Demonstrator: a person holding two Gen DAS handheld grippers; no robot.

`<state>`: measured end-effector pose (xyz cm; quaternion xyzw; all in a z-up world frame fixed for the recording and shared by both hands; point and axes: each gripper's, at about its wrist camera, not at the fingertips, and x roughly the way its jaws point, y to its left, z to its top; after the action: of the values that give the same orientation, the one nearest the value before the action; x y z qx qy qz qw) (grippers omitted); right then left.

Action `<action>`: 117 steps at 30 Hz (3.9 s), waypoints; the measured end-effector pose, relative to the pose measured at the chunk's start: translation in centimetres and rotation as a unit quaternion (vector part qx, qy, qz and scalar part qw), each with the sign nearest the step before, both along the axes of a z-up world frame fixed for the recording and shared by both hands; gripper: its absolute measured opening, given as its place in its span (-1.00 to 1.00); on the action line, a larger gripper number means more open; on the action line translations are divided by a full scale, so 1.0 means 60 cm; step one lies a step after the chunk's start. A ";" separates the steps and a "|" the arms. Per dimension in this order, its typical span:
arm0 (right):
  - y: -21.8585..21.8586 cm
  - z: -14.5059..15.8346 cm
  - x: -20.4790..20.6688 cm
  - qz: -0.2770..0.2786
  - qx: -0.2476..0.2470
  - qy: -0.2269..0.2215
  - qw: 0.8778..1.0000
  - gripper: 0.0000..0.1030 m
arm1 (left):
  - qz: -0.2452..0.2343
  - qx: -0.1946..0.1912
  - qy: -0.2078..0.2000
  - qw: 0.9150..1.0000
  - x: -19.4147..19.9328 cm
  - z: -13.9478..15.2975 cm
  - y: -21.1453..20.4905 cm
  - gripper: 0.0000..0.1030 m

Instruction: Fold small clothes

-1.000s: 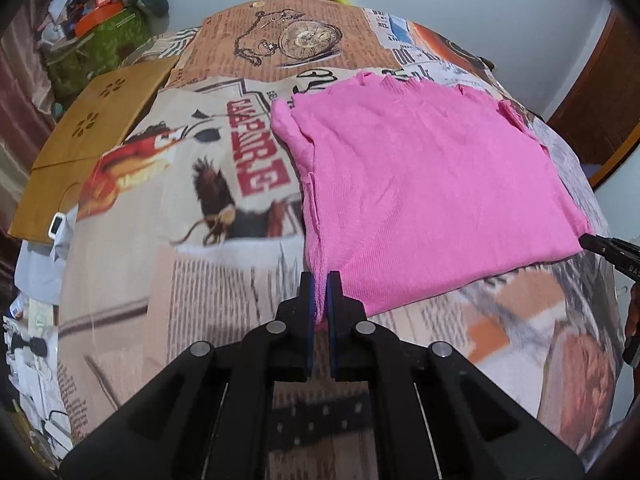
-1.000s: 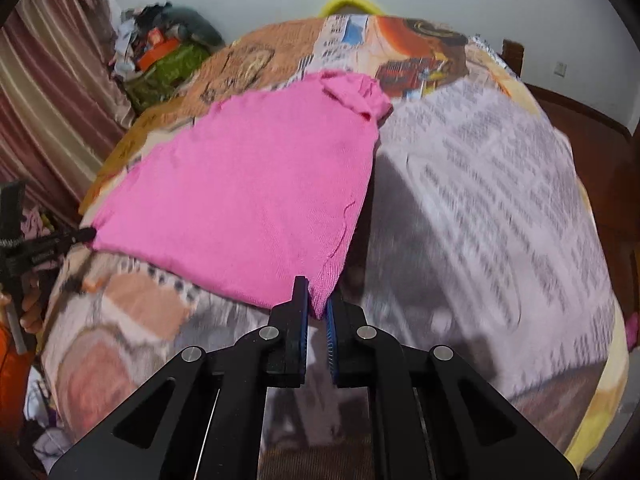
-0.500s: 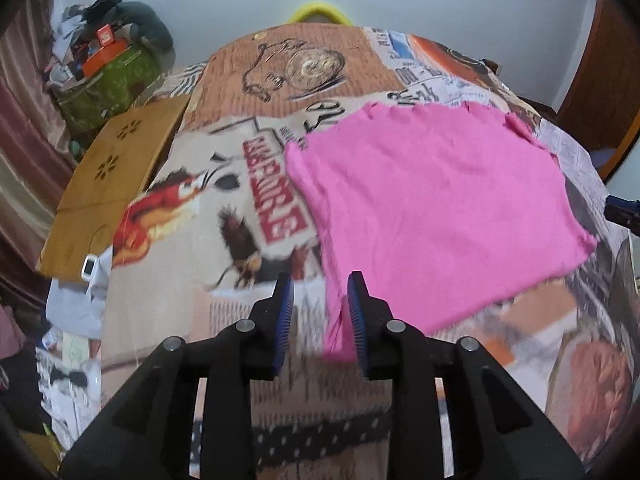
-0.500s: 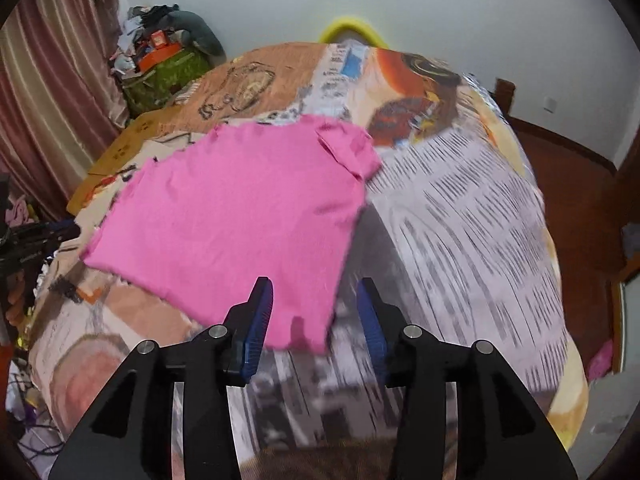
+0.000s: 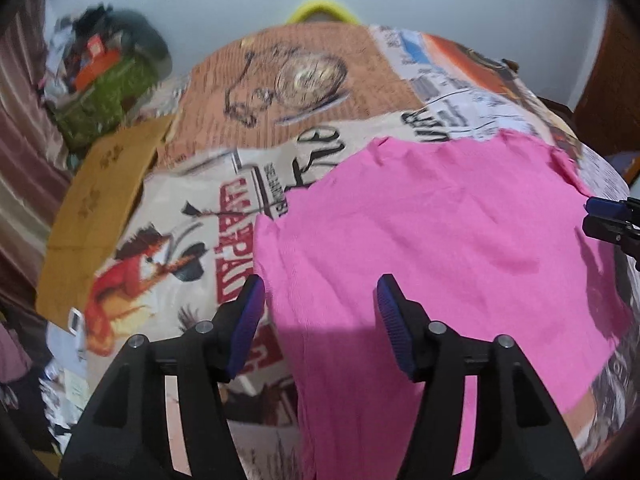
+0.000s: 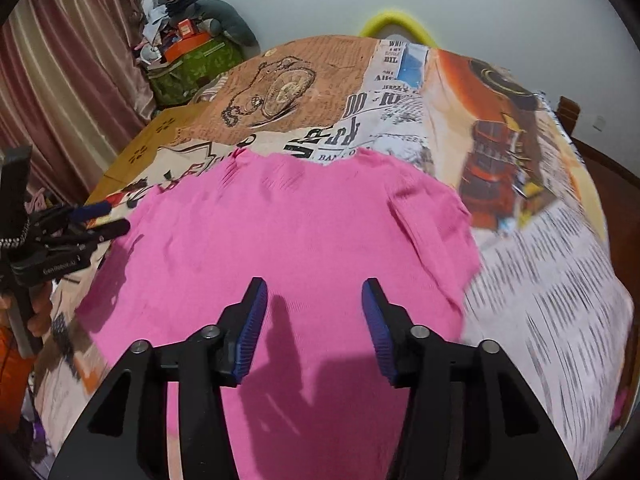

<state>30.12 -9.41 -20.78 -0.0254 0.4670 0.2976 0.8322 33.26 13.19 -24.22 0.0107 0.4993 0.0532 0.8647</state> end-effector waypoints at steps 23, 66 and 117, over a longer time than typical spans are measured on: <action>-0.076 0.040 -0.045 -0.050 -0.057 -0.048 0.996 0.24 | 0.023 -0.034 0.010 0.999 -0.041 -0.006 0.056 0.17; -0.155 -0.005 -0.005 -0.085 -0.153 -0.078 0.982 -0.84 | -0.053 -0.080 0.049 0.994 0.052 -0.021 0.041 0.19; -0.061 -0.011 -0.246 -0.021 -0.033 0.053 0.998 0.19 | -0.067 -0.126 0.041 0.989 -0.278 0.015 -0.124 -0.79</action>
<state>15.37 -13.09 -21.41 -0.0275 0.5210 0.2655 0.8108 16.60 5.77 -23.30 -0.0622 0.5355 -0.0687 0.8394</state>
